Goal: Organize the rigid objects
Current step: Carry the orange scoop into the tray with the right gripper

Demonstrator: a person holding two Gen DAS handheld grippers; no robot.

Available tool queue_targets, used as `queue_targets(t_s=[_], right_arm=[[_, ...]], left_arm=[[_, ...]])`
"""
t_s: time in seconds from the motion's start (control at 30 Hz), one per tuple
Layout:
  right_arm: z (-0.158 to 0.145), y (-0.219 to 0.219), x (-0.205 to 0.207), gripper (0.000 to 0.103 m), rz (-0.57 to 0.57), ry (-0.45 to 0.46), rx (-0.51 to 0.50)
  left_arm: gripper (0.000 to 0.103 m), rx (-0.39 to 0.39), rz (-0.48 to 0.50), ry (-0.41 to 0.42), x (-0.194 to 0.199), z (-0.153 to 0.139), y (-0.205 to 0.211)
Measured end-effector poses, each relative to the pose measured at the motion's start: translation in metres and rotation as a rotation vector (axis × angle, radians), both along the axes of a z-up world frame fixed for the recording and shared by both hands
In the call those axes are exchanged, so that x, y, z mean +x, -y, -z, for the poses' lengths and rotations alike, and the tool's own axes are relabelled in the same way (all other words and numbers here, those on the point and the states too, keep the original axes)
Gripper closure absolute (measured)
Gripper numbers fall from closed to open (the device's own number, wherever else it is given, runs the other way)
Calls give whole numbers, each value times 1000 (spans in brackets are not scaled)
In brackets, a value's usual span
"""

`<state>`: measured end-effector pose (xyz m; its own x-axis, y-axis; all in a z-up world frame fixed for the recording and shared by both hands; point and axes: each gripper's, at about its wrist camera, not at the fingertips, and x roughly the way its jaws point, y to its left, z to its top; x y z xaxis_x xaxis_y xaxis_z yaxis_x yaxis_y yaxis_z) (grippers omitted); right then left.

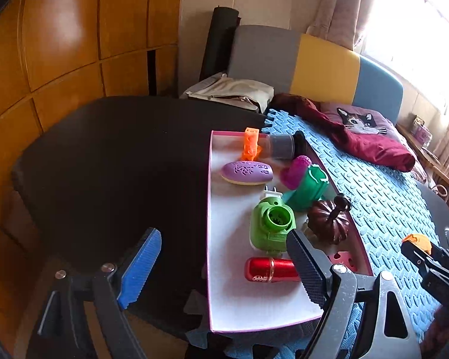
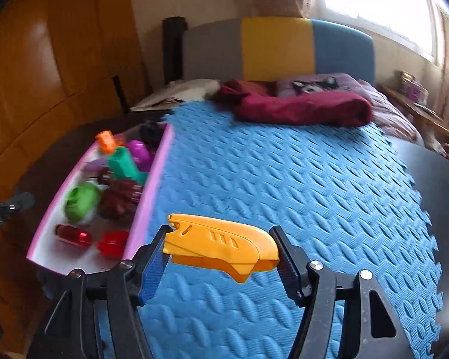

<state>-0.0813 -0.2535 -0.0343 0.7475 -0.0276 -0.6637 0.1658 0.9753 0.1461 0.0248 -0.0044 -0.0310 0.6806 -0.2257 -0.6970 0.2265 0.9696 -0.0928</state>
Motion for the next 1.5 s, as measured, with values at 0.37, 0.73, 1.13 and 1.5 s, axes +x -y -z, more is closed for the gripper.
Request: queue_targets(t_s=[0.37, 0.73, 1.13, 1.5], right_arm=[[-8, -72, 32, 36, -208, -19, 50], [10, -103, 63, 36, -234, -81, 110], [40, -115, 85, 36, -211, -142, 83], [36, -117, 75, 36, -215, -115, 55]], left_arm=[[16, -3, -30, -6, 3, 4, -12], [16, -20, -93, -14, 6, 8, -33], [14, -9, -90, -23, 4, 15, -32], [11, 28, -105, 6, 1, 8, -29]])
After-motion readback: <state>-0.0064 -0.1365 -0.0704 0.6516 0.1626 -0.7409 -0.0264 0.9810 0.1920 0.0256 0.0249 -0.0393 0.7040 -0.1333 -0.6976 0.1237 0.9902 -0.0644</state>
